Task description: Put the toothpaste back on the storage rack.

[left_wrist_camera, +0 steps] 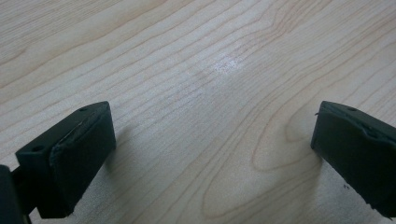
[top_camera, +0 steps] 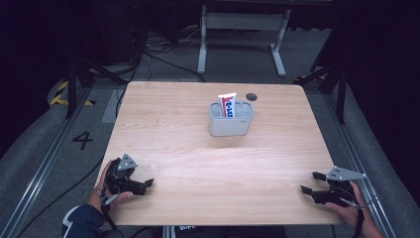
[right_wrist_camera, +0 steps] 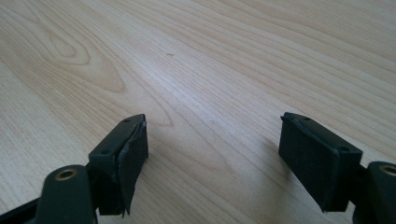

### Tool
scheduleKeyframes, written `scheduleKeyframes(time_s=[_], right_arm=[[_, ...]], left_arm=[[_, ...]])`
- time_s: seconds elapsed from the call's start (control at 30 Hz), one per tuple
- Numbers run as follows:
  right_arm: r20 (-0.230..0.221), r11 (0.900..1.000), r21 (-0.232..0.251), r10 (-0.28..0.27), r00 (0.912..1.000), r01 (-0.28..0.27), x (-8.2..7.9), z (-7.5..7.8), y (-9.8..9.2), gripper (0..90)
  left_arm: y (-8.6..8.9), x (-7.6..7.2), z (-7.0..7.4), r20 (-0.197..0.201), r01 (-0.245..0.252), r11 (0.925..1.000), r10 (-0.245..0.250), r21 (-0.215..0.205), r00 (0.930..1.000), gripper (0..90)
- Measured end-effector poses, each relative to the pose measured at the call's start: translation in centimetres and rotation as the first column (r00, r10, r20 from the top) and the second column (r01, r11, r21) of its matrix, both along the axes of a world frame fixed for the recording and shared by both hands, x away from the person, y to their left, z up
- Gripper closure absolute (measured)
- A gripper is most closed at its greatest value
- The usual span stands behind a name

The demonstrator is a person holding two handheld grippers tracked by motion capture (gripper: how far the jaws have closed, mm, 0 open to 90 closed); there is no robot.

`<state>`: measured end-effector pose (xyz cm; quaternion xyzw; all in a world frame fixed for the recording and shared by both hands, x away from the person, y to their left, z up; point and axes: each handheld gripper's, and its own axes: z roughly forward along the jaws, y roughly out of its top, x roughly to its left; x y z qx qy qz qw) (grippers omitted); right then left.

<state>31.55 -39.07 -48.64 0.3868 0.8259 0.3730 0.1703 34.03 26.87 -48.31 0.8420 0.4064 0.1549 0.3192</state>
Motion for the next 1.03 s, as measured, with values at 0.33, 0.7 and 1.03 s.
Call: scheduleKeyframes(time_s=[0.33,0.7,1.03], right_arm=[[0.001,1.000,0.001,0.005,1.0000,-0.005,0.04,-0.01,-0.04,24.6],[0.001,1.000,0.001,0.013,0.9999,-0.013,0.08,-0.01,-0.08,24.5],[0.001,1.000,0.000,0.020,0.9998,-0.020,0.03,-0.02,-0.17,24.5]], left_arm=[[0.04,0.06,0.02,0.002,0.008,1.0000,-0.008,0.006,1.0000,0.2],[0.04,0.06,0.02,0.002,0.008,1.0000,-0.008,0.006,1.0000,0.2],[0.04,0.06,0.02,0.002,0.007,1.0000,-0.007,0.005,1.0000,0.2]])
